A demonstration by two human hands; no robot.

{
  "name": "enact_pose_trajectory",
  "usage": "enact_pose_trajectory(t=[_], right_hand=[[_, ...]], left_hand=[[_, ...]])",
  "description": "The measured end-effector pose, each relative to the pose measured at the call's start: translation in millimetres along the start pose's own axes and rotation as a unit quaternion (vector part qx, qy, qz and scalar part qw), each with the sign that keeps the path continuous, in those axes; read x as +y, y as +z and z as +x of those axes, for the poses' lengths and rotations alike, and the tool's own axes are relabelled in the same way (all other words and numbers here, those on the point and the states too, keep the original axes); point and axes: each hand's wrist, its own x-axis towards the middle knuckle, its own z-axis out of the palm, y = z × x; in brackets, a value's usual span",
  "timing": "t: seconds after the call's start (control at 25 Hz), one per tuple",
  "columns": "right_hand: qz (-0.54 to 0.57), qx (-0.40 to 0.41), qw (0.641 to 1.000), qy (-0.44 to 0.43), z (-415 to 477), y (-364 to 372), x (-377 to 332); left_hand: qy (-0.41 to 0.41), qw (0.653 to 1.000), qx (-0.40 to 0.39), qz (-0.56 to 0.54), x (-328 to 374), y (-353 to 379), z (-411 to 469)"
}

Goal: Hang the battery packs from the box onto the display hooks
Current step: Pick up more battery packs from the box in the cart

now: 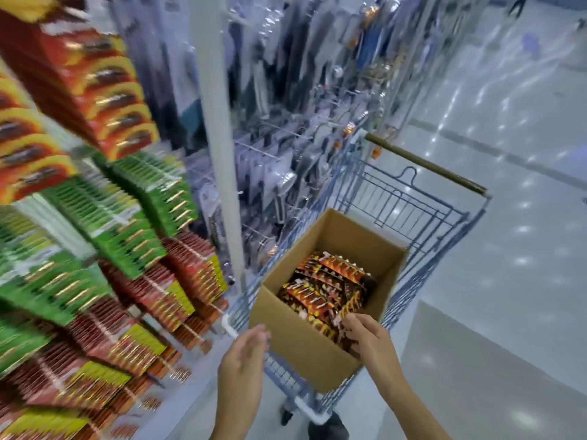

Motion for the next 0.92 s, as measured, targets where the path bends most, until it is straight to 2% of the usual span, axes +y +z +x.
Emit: enact_pose_trajectory(t=[0.16, 0.36, 0.48, 0.68, 0.8, 0.92], right_hand=[[0.003, -0.004, 0.999, 0.04, 78.3, -47.3, -3.7], [-0.009, -0.034, 0.997, 0.067, 161.3, -91.3, -12.5], [-0.001, -0.026, 0.995, 0.097, 196.5, -108.0, -15.2], [0.024, -0.013, 0.989, 0.144, 234.3, -122.4, -13.8], [0.039, -0.009, 0.987, 0.156, 247.8, -128.0, -19.6], [0.04, -0.015, 0.988, 0.151, 255.0, -129.8, -26.5]], left_hand=[[-0.058, 0.998, -0.011, 0.027, 7.3, 105.1, 71.1], [-0.256, 0.967, 0.007, 0.006, -26.1, 242.1, 204.7], [-0.309, 0.951, -0.013, -0.005, -43.9, 302.3, 260.3], [-0.375, 0.922, 0.044, -0.091, -88.0, 370.6, 339.0], [-0.376, 0.914, 0.049, -0.144, -118.9, 392.6, 372.9], [-0.423, 0.888, 0.147, -0.11, -118.6, 400.3, 372.4]])
